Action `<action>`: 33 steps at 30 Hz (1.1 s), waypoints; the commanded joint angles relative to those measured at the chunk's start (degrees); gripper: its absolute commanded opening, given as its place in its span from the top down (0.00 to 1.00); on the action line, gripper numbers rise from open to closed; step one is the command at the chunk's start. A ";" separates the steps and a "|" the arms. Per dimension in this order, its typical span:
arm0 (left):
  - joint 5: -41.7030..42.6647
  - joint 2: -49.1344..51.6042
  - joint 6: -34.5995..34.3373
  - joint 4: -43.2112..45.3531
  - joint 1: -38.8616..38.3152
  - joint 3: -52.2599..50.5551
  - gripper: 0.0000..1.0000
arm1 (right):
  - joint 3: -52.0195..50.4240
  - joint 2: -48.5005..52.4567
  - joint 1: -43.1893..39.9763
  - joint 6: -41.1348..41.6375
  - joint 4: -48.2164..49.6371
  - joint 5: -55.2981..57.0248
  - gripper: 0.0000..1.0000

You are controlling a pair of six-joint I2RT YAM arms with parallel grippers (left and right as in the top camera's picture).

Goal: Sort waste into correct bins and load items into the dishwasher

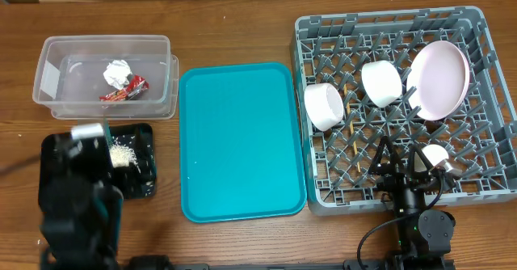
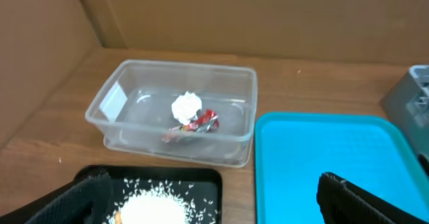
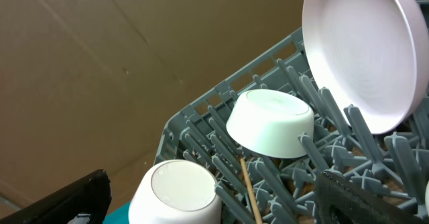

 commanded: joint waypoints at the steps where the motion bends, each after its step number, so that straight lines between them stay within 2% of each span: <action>1: -0.50 -8.02 1.49 3.17 1.14 -7.89 0.00 | -0.57 -0.42 0.26 0.39 0.22 -0.02 0.00; 12: -0.44 -29.31 0.76 14.86 2.05 -31.71 0.00 | -0.57 -0.42 0.26 0.39 0.22 -0.02 0.00; 28: -0.48 -29.03 -1.99 39.60 1.86 -51.01 0.00 | -0.57 -0.42 0.26 0.42 0.22 -0.02 0.00; 33: -0.48 -29.00 -1.97 40.76 1.86 -51.67 0.00 | -0.57 -0.42 0.26 0.39 0.22 -0.02 0.00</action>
